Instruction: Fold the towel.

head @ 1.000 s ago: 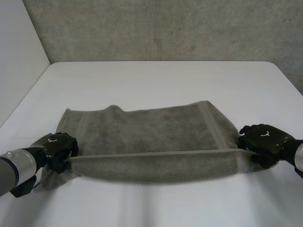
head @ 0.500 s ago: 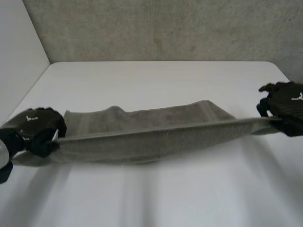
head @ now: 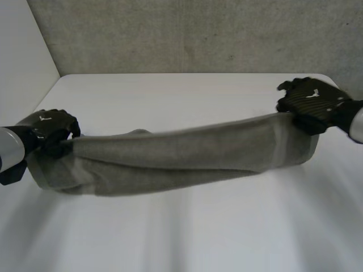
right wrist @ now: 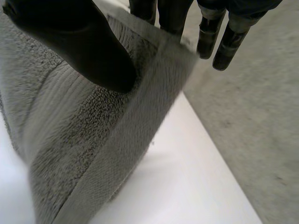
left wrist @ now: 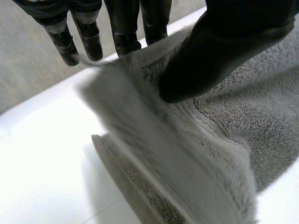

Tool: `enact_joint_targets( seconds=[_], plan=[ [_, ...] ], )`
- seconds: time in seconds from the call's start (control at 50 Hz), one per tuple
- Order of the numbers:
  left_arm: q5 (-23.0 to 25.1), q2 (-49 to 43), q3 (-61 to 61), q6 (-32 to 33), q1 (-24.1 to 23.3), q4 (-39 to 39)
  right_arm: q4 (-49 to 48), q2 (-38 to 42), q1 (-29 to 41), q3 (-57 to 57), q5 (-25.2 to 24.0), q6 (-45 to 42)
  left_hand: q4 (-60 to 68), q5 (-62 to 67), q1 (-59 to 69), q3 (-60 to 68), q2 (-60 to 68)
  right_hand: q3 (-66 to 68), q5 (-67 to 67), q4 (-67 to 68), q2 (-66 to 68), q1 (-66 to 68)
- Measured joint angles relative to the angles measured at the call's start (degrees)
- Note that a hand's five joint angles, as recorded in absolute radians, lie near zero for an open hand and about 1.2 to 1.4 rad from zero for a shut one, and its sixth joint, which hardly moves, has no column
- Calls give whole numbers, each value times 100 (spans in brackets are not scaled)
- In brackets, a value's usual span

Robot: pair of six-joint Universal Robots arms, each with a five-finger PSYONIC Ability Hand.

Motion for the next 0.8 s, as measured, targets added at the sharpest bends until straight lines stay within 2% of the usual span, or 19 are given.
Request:
enact_joint_targets(
  seconds=[0.12, 0.36, 0.54, 0.8],
  plan=[
    [-74, -766, 431, 1, -98, 51, -280, 834, 409, -491, 216, -6, 0, -6, 1, 0, 1, 0, 0, 0, 0, 7],
    [-590, -2065, 1484, -8, -281, 356, -1465, 2383, 847, -1652, 914, 300, 0, 0, 1, 0, 1, 0, 0, 0, 0, 8],
    [-669, -2421, 1789, -32, -422, 864, -2371, 3037, 964, -2232, 1124, 903, 0, 1, 1, 0, 1, 0, 0, 0, 0, 8],
    [-799, -2672, 1820, -26, -604, 1575, -2496, 3664, 1045, -2884, 1192, 1007, 0, 1, 2, 0, 1, 0, 0, 0, 0, 8]
  ],
)
